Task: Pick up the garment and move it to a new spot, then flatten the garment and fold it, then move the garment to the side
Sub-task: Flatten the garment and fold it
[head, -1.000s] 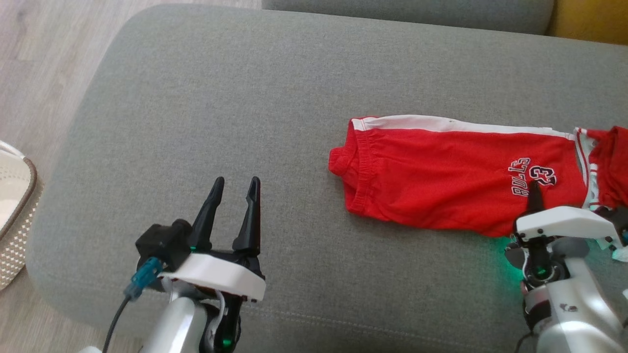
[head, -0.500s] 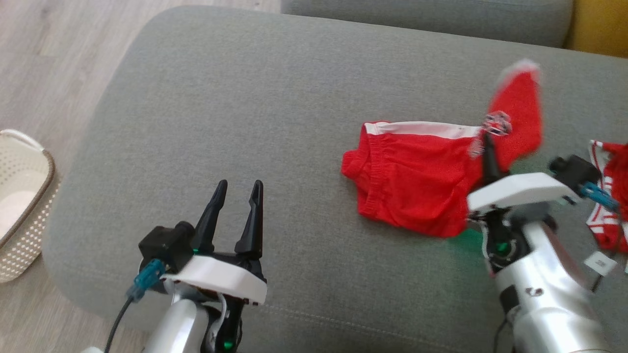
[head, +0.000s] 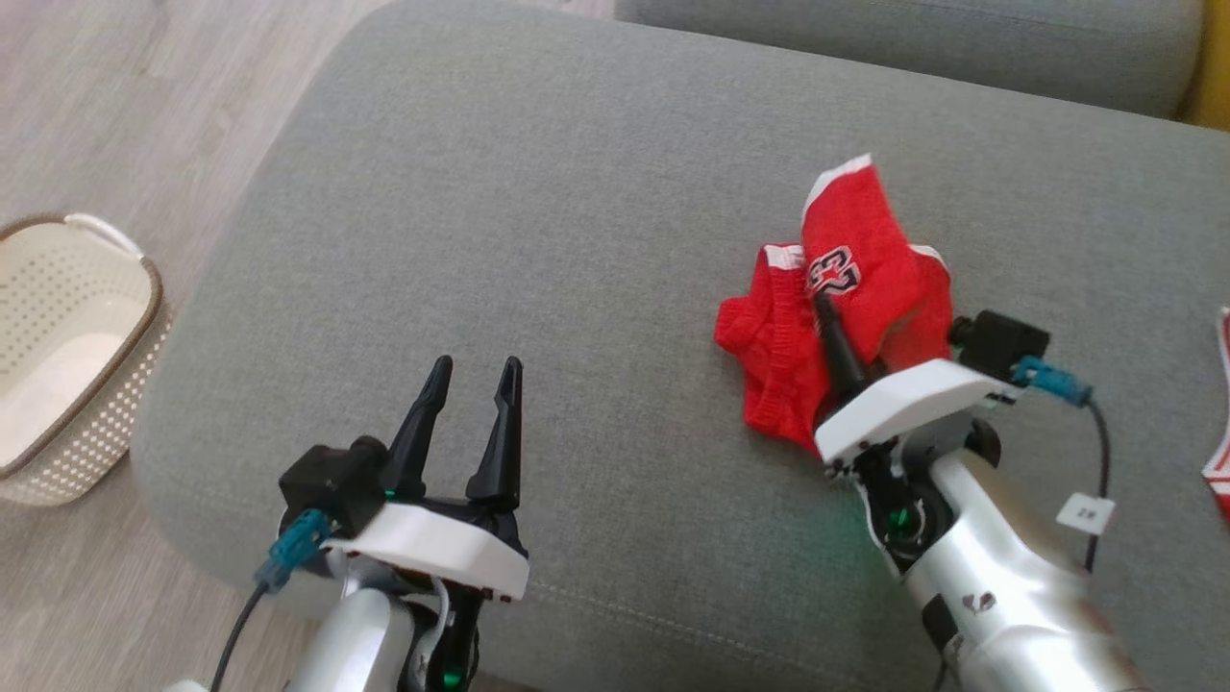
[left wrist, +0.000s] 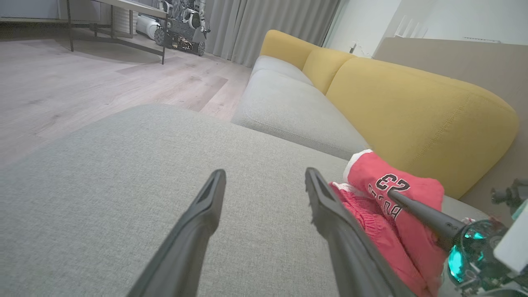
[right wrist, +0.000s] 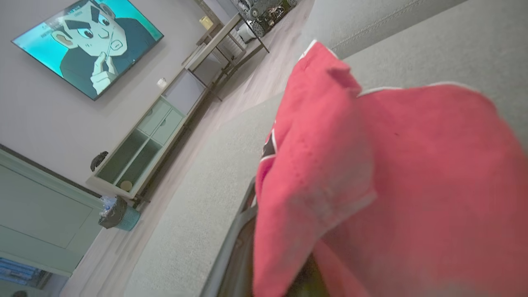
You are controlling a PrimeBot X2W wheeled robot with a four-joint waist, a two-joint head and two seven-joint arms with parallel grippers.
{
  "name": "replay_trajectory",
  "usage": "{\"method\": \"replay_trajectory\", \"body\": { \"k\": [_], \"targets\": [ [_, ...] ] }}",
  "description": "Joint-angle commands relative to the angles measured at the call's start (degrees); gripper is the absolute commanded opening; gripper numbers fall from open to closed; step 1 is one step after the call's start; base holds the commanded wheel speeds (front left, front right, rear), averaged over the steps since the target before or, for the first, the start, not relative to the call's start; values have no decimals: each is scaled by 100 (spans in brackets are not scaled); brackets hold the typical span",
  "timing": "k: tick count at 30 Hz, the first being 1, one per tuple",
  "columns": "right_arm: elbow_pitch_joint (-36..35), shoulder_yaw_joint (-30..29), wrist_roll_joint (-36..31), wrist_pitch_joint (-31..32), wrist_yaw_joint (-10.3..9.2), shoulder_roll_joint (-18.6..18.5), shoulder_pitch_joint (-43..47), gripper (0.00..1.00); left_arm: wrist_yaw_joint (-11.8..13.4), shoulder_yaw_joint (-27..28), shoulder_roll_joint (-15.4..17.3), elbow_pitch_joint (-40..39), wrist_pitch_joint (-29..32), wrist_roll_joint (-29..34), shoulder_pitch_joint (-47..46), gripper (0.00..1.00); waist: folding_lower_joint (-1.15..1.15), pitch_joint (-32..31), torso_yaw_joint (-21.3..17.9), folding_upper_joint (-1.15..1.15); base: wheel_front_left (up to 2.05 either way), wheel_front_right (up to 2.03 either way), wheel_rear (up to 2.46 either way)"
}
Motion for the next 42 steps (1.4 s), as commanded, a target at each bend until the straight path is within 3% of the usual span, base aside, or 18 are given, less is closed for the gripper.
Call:
{"method": "replay_trajectory", "body": {
  "k": [1, 2, 3, 4, 14, 21, 26, 34, 42],
  "targets": [
    [-96, 179, 8, -66, -4, 59, -106, 0, 37, 138, 19, -179, -35, -40, -114, 100, 0, 9, 43, 0, 0, 0, 0],
    [2, 230, 39, -32, -4, 59, -95, 0, 36, 130, 19, -174, -35, -42, -104, 100, 0, 1, 59, 0, 0, 0, 0],
    [133, 294, -8, -5, -4, 59, -104, 8, 34, 125, 19, -168, -35, -40, -94, 100, 0, -7, 71, 0, 0, 0, 0],
    [230, 329, -80, -75, -4, 59, -130, 100, 33, 121, 19, -162, -35, -38, -86, 100, 0, -13, 80, 0, 0, 0, 0],
    [337, 1185, -107, -348, -4, 59, -281, 100, 43, 127, 19, -134, -35, -26, -57, 100, 0, -94, 73, 0, 0, 0, 0],
    [203, 1919, -111, -50, -4, 59, -184, 100, 46, 118, 19, -117, -35, -33, -50, 100, 0, -154, 20, 0, 0, 0, 0],
    [89, 2112, 61, 180, -4, 59, -152, 100, 73, 169, 19, -156, -35, -43, -54, 100, 0, -136, -51, 0, 0, 0, 0],
    [77, 1616, -28, -169, -4, 59, -328, 100, 80, 333, 19, -255, -35, -21, -42, 100, 0, -197, -386, 0, 0, 0, 0],
    [-21, 375, -1200, -696, -4, -395, -252, 100, 79, 521, 19, -513, -35, -150, -69, 100, 0, -236, -789, 0, 0, 0, 0]
  ]
}}
